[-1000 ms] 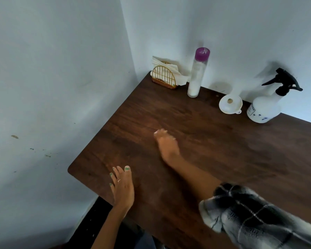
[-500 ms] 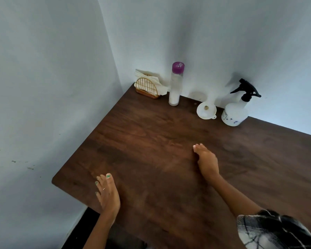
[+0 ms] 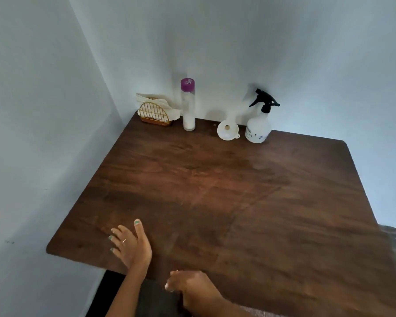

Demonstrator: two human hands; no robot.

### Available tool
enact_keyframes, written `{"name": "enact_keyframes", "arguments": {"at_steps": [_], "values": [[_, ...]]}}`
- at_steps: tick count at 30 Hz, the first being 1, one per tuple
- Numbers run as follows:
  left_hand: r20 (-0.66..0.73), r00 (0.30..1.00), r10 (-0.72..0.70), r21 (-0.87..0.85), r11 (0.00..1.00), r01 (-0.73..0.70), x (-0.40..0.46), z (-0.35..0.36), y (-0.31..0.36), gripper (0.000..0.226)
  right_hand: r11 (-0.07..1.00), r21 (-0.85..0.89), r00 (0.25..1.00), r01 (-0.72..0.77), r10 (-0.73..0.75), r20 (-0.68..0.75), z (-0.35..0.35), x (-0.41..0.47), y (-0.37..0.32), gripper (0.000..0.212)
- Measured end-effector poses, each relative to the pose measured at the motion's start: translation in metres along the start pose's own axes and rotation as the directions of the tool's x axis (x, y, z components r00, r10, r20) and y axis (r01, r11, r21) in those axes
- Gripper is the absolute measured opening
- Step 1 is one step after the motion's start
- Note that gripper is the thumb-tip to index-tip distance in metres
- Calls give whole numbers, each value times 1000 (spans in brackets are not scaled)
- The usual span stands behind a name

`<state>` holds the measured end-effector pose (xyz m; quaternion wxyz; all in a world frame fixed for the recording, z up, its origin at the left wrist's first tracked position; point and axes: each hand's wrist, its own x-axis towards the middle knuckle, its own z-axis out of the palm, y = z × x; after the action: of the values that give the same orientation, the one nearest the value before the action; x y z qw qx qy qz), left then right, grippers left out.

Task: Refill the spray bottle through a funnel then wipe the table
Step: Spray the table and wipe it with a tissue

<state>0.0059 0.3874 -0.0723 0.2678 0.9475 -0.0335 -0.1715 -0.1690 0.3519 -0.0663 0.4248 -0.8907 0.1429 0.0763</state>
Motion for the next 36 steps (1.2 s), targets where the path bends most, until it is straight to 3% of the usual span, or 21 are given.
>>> {"name": "enact_keyframes", "arguments": {"at_steps": [2, 4, 5, 7, 9, 11, 13, 15, 21, 23, 25, 27, 29, 31, 33, 36], "values": [[-20, 999, 30, -3, 1000, -30, -10, 2, 3, 68, 959, 261, 984, -112, 143, -104, -17, -4, 0, 35], [-30, 994, 106, 25, 994, -106, -23, 10, 9, 67, 857, 471, 935, -208, 316, -161, -41, -12, -2, 23], [-40, 982, 186, 22, 982, -185, -32, 17, 14, 63, 774, 588, 904, -234, 396, -162, -53, -15, 1, 15], [-37, 921, 388, -40, 920, -390, -50, 28, 30, 45, 576, 776, 818, -257, 557, -143, -76, -21, 12, 19], [40, 827, 561, -243, 808, -536, -72, 36, 52, 25, 401, 894, 727, -201, 672, -138, -102, -28, 26, 28], [99, 712, 696, -367, 690, -624, -97, 41, 76, 22, 275, 957, 659, -91, 737, -149, -127, -38, 37, 28], [143, 598, 789, -432, 593, -679, -118, 47, 96, 34, 180, 984, 611, 16, 777, -152, -146, -47, 44, 24], [211, 504, 838, -471, 539, -698, -133, 58, 113, 39, 108, 989, 572, 98, 807, -145, -159, -57, 52, 22], [409, 421, 809, -442, 580, -684, -159, 97, 163, 36, -61, 969, 521, 241, 850, -76, -189, -89, 102, 16], [428, 401, 810, -429, 573, -698, -172, 113, 180, 31, -58, 975, 520, 213, 852, -63, -199, -103, 122, 14], [416, 437, 797, -388, 590, -708, -188, 134, 200, 27, -10, 989, 549, 146, 833, -73, -214, -126, 145, 15], [425, 482, 766, -354, 631, -691, -208, 161, 223, 22, 60, 991, 613, 117, 781, -120, -232, -155, 170, 25], [465, 524, 713, -347, 692, -633, -234, 190, 247, 16, 194, 977, 623, 90, 754, -207, -248, -187, 198, 33], [524, 528, 668, -366, 736, -569, -262, 218, 274, 10, 309, 948, 570, 68, 768, -291, -265, -216, 224, 32], [591, 521, 616, -343, 776, -529, -304, 253, 303, 12, 355, 933, 494, 58, 802, -336, -282, -255, 261, 24], [696, 450, 560, -316, 801, -508, -356, 308, 334, 16, 389, 921, 378, 17, 850, -366, -301, -306, 317, 14]]}}
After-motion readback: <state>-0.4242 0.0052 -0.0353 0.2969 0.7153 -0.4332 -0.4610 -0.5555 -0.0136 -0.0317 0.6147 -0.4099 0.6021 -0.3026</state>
